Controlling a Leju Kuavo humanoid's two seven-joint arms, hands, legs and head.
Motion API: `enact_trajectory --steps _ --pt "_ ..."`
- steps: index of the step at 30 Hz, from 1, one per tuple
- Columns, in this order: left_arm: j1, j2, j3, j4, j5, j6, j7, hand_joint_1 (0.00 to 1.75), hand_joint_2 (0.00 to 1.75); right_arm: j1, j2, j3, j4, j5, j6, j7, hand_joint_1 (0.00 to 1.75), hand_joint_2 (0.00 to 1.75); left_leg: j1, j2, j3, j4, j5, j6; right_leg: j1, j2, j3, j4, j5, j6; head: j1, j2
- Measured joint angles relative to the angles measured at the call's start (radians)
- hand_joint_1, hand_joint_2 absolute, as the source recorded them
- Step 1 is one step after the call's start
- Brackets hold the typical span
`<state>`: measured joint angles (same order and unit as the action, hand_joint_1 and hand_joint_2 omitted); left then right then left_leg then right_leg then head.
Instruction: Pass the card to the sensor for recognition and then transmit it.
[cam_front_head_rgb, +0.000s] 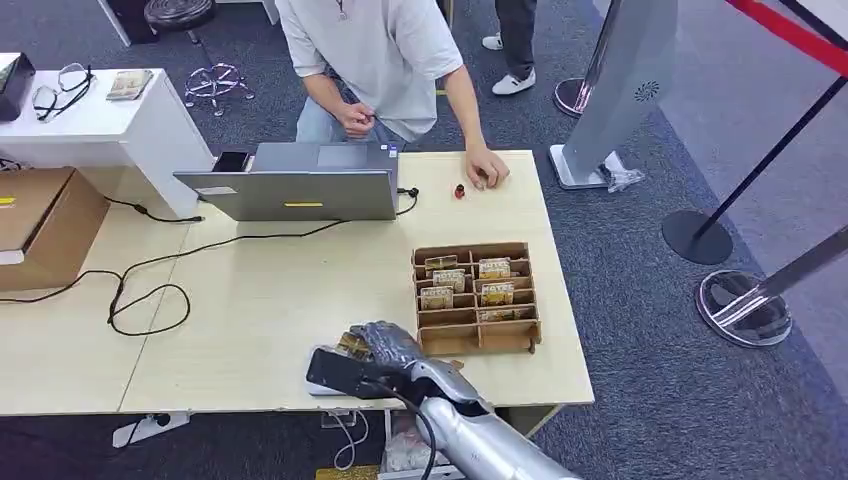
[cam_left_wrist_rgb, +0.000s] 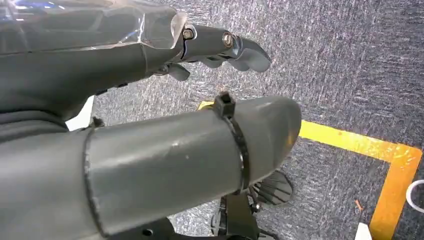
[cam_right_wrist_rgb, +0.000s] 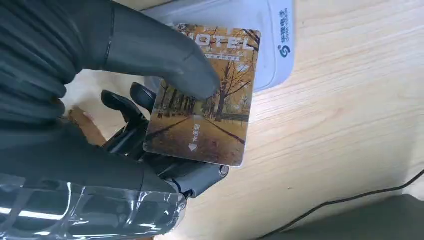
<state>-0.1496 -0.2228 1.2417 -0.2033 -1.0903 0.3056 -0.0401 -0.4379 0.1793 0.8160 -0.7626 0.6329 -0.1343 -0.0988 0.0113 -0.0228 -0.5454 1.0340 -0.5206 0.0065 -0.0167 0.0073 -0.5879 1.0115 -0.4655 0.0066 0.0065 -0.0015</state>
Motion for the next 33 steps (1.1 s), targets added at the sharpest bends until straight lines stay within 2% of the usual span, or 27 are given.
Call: enact_trajectory --steps 17,22,33 --pt "-0.01 0.0 -0.001 0.0 -0.003 0.003 0.02 0.0 0.0 -0.035 0.074 0.0 0.116 0.008 0.02 -0.027 1.75 1.75 0.0 0.0 0.0 0.0 0.0 0.0 0.0 0.0 0.0 0.0 0.0 0.0 0.0 0.0" --pt "-0.013 -0.005 -0.001 0.0 0.007 0.021 0.021 0.0 0.0 -0.059 0.09 0.0 0.173 0.023 -0.026 -0.013 1.75 1.75 0.0 0.0 0.0 0.0 0.0 0.0 0.0 0.0 0.0 0.0 0.0 0.0 0.0 0.0" --pt "-0.014 -0.01 -0.001 0.0 0.006 0.024 0.021 0.0 0.0 -0.072 0.106 0.0 0.22 0.026 -0.051 0.004 1.75 1.75 0.0 0.0 0.0 0.0 0.0 0.0 0.0 0.0 0.0 0.0 0.0 0.0 0.0 0.0"
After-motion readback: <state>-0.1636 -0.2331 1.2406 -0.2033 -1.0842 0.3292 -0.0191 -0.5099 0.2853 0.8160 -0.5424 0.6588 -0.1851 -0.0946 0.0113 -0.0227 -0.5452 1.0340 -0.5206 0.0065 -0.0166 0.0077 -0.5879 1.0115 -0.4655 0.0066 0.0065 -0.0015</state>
